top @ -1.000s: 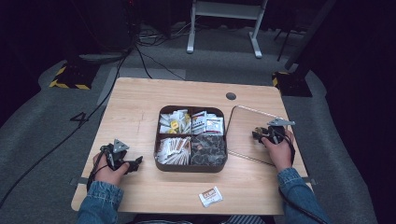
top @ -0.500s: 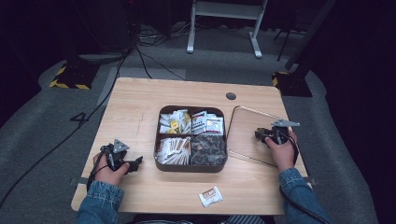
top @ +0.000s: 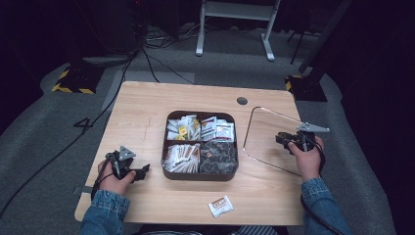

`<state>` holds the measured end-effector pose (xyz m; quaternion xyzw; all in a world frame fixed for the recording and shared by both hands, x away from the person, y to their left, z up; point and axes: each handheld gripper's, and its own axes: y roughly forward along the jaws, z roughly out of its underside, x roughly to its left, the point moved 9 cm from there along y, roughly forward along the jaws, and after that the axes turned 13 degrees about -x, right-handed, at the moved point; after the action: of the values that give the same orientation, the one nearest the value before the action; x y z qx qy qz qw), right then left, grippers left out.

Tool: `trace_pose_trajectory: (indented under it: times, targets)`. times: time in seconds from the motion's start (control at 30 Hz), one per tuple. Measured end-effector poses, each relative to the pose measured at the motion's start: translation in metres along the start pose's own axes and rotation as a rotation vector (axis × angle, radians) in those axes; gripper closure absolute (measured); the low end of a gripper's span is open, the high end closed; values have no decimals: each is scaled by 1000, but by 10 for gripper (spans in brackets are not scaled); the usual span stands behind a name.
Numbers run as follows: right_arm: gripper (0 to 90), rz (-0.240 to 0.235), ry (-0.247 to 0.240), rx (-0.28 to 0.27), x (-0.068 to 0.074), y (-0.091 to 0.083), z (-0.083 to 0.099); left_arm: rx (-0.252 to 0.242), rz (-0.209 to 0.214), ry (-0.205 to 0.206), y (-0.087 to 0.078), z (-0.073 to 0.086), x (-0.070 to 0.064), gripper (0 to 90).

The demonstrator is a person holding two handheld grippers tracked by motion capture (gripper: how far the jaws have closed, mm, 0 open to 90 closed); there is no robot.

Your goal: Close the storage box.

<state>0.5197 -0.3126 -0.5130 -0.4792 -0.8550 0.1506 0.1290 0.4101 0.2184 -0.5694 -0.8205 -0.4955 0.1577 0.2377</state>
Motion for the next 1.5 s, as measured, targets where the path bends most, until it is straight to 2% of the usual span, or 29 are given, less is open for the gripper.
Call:
trace_pose_trajectory:
  times: [0.33, 0.57, 0.7, 0.83, 1.0, 1.13, 1.17, 1.2, 1.23, 1.27, 1.4, 1.47, 1.5]
  targets:
    - [587, -7, -12, -36, 2, -10, -13, 0, 1, -1, 0, 0, 0, 184]
    - [587, -34, -32, -40, 11, -12, -21, -1, 1, -2, 0, 0, 0, 184]
    - [586, -45, -23, -44, 16, -12, -27, -3, 0, 1, 0, 0, -1, 189]
    - [587, -91, -8, -53, 36, -10, -46, -5, 4, 0, 0, 0, -1, 190]
    - [587, -144, -2, -37, 66, -2, -60, -5, 4, 0, 0, 0, -1, 190]
    - [586, -198, 2, -31, 93, 7, -69, -4, 4, 3, 0, 0, -1, 190]
    - [586, -198, 2, -31, 93, 7, -69, -4, 4, 3, 0, 0, -1, 190]
    - [587, -224, -5, -22, 108, 14, -73, -4, 4, 3, 0, 0, -1, 190]
    - [587, -224, -5, -22, 108, 14, -73, -4, 4, 3, 0, 0, -1, 190]
    - [586, -244, -14, -16, 122, 20, -76, -4, 5, 3, 0, 0, -1, 190]
    - [586, -275, -29, 3, 147, 32, -80, -5, 4, 0, 0, 0, -1, 190]
    - [586, -284, -33, 18, 156, 36, -81, -4, 5, 2, 0, 0, -1, 190]
    - [586, -284, -33, 18, 156, 36, -81, -4, 5, 2, 0, 0, -1, 190]
